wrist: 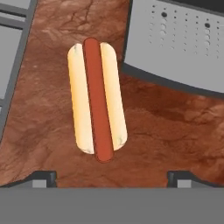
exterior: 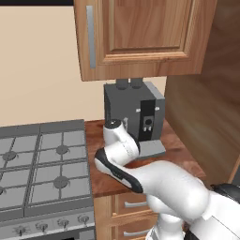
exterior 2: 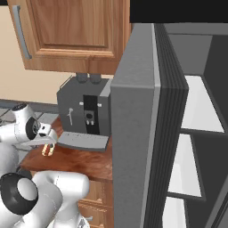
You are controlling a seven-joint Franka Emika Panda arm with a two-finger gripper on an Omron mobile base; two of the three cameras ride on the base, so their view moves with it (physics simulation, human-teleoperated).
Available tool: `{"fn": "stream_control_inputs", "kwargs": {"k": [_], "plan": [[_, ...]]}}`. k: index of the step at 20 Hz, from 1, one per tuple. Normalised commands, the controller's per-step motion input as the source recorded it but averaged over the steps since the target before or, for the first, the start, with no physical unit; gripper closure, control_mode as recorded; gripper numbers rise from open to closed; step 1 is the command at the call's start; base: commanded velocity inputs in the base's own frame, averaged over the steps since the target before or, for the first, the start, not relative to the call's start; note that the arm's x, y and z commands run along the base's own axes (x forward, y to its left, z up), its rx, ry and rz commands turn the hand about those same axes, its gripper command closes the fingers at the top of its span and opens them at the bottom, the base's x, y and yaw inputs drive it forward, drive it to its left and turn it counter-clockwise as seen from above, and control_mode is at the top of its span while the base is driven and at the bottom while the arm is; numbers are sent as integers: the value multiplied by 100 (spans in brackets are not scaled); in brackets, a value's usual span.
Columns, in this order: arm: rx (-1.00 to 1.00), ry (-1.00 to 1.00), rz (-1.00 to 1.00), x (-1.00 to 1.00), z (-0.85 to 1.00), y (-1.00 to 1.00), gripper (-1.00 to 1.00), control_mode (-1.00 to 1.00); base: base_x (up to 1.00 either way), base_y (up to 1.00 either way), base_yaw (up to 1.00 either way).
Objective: Store the hot dog in the freezer for long-term storage. Close the freezer door after placing the cooked food.
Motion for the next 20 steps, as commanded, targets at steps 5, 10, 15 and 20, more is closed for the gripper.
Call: {"fn": "stream_control_inputs", "kwargs": {"k": [5,10,15,20], "plan": [[2,4,-1,41,-28,2,-100,-100,0,0,0],[9,4,0,34,-9,0,-100,-100,0,0,0],[5,0,0,6,-3,10,-100,-100,0,0,0],[0,0,0,0,-14,23,-100,-100,0,0,0]]}}
